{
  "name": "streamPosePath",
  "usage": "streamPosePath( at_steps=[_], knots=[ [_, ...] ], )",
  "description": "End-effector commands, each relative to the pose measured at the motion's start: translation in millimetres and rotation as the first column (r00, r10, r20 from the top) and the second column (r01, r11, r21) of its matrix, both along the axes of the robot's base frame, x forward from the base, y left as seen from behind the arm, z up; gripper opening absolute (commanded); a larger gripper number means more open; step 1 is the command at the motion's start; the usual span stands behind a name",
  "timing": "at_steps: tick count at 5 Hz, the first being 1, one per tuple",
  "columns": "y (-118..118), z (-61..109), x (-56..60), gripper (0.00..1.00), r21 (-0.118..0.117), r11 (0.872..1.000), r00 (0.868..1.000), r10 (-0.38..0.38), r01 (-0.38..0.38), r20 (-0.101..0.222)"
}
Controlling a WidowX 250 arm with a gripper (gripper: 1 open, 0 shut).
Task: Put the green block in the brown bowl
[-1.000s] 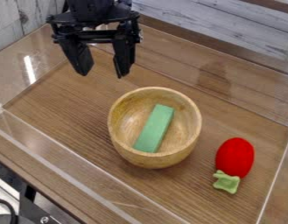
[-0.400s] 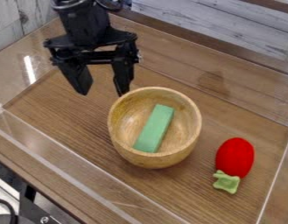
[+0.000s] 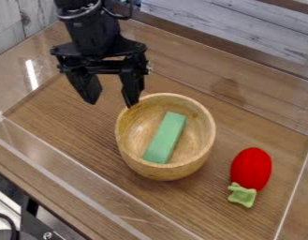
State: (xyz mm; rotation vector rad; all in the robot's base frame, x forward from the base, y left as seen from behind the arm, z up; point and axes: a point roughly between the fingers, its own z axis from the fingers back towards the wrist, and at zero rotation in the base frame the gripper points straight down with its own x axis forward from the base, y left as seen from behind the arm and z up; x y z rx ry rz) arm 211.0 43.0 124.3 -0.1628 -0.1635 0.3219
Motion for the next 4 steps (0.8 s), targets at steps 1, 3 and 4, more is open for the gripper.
streamPosePath(
  at_steps=[1,3,4],
  knots=[
    [10.1,12.2,5.2,1.0,0.013,1.0,1.0,0.01,-0.011,0.029],
    [16.0,14.6,11.5,1.0,0.018,1.0,0.999,0.015,-0.016,0.052],
    [10.1,9.3,8.8,1.0,0.025,1.0,0.999,0.004,-0.006,0.051]
  ],
)
